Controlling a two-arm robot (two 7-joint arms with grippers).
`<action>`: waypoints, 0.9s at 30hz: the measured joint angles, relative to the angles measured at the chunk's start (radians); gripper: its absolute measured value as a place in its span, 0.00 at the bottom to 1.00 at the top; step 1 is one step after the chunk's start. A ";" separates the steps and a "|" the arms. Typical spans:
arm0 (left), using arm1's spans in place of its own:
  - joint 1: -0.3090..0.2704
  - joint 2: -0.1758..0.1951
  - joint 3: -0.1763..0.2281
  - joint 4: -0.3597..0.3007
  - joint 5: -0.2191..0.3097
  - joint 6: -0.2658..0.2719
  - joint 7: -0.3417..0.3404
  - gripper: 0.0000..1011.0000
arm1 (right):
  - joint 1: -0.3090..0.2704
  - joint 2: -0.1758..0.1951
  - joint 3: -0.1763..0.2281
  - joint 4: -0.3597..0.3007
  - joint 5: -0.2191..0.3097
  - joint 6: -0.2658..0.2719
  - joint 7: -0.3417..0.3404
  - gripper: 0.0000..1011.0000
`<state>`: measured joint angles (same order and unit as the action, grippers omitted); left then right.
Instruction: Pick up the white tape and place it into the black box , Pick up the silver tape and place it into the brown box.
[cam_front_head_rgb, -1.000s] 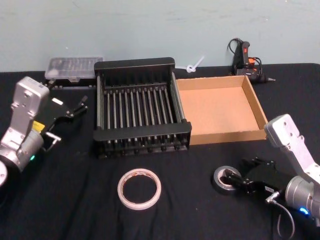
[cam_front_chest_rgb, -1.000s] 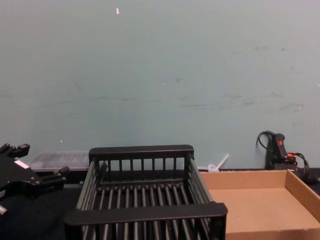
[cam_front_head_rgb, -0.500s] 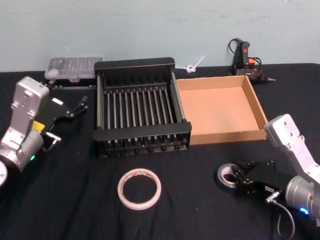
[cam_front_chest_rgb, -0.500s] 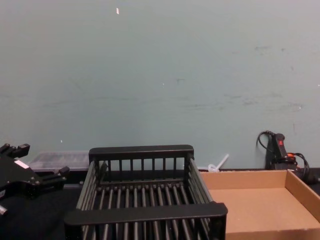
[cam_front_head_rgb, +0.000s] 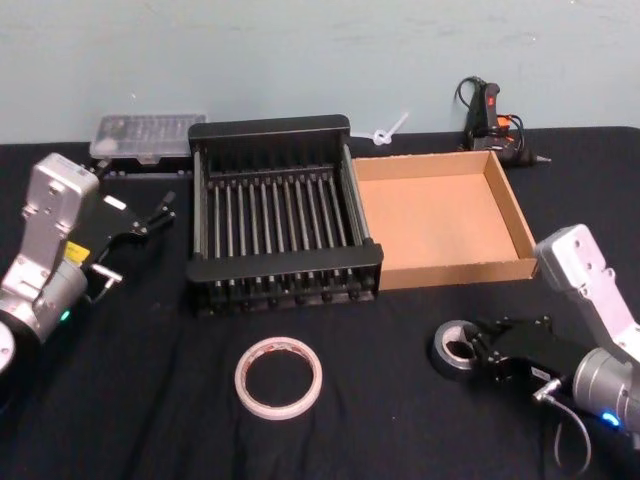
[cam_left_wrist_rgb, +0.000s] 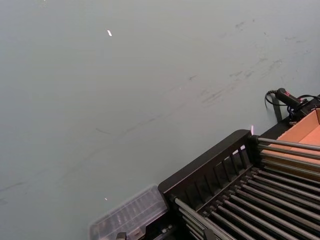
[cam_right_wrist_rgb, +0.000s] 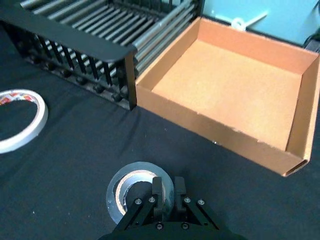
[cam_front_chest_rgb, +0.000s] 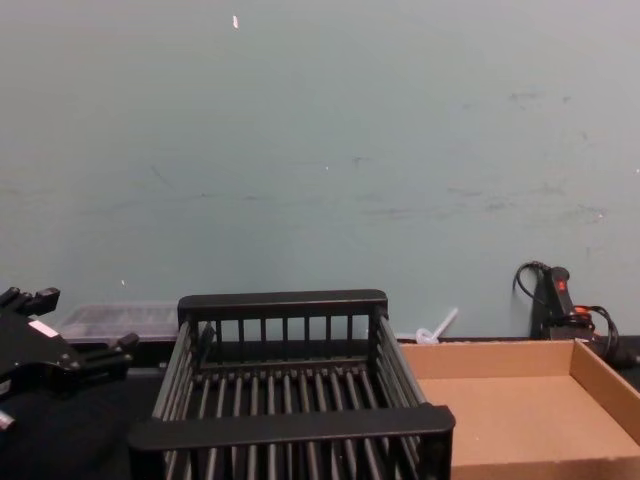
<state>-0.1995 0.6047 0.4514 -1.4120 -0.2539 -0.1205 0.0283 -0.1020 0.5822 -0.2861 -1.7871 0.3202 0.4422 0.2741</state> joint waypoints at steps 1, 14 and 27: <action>0.000 0.000 0.000 0.000 0.000 0.000 0.000 0.99 | -0.001 -0.001 0.003 -0.001 -0.001 -0.004 0.002 0.14; 0.000 0.000 0.000 0.000 0.000 0.000 0.000 0.99 | 0.007 -0.019 0.050 -0.023 -0.013 -0.042 0.029 0.14; 0.000 0.000 0.000 0.000 0.000 0.000 0.000 0.99 | 0.099 -0.067 0.063 0.020 -0.033 -0.090 0.028 0.14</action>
<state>-0.1996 0.6047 0.4514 -1.4120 -0.2539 -0.1205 0.0283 -0.0029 0.5155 -0.2230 -1.7672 0.2873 0.3526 0.3019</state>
